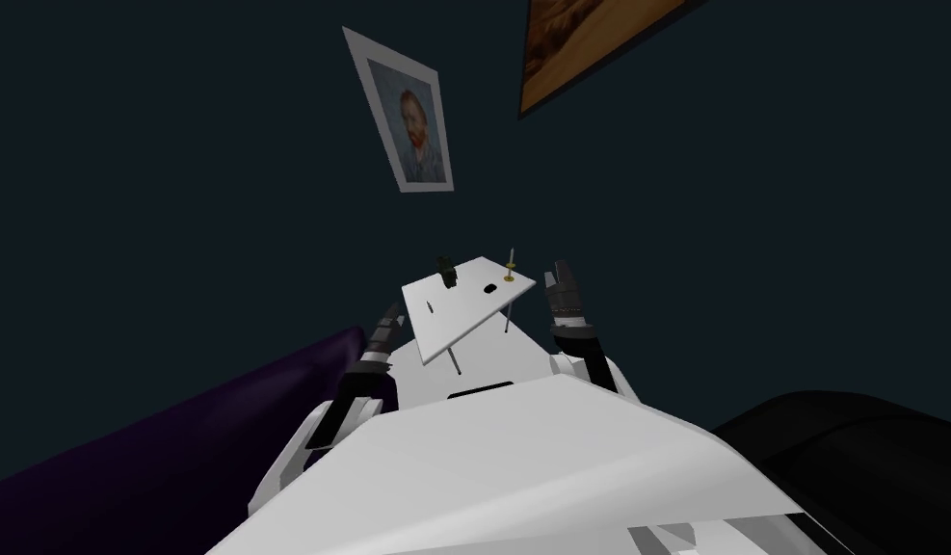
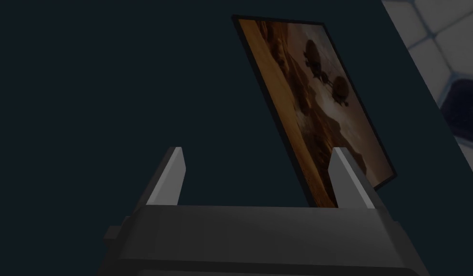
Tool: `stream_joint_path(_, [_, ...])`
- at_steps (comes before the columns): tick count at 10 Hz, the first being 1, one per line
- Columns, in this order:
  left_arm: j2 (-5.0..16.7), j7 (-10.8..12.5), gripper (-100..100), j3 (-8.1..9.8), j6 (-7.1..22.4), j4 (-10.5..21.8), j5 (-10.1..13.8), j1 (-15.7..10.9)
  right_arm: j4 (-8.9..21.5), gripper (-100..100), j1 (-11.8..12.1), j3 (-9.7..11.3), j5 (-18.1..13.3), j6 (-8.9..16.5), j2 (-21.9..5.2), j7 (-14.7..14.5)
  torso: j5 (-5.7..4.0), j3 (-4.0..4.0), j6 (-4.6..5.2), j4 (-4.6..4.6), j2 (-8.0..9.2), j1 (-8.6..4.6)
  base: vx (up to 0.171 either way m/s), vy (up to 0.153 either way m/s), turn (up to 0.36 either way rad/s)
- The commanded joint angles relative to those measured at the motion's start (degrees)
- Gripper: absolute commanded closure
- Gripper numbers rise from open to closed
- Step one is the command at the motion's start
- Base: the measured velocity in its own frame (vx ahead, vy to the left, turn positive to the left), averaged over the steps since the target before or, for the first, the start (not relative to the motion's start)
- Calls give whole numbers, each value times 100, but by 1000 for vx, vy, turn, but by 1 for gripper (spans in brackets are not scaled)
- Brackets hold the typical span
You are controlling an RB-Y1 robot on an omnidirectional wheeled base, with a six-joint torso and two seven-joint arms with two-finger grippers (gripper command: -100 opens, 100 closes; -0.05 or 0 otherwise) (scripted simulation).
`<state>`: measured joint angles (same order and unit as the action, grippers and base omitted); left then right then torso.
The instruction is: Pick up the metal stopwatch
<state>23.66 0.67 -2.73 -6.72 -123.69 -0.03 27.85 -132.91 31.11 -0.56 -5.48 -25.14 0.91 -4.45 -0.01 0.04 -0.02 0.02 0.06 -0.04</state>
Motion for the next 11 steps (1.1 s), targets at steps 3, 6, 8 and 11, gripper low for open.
stream_joint_path(3, [536, -144, -100, -125, 340, 299, 158, 20, 0, 0, -1, 1, 0, 0, 0, 0, -1, -1, 4, 0, -2, -5, -12, -28, -169])
stream_joint_path(6, [1017, -247, -100, -221, 688, 597, 321, 7, 0, 0, 0, 0, 0, 0, 0, 0, -1, -3, 3, -1, -5, -6, -2, -33, -154])
stream_joint_path(8, [1423, -337, -100, -311, 1014, 915, 487, -3, 0, 0, 0, 0, 0, 0, 0, 0, -1, -5, 1, -2, -8, -3, 8, -42, -200])
stream_joint_path(11, [1865, -410, -100, -395, 1383, 1247, 651, -9, 0, 0, 0, 0, 0, 0, 0, 0, -1, -8, 1, -3, -14, -6, 22, -47, -159])
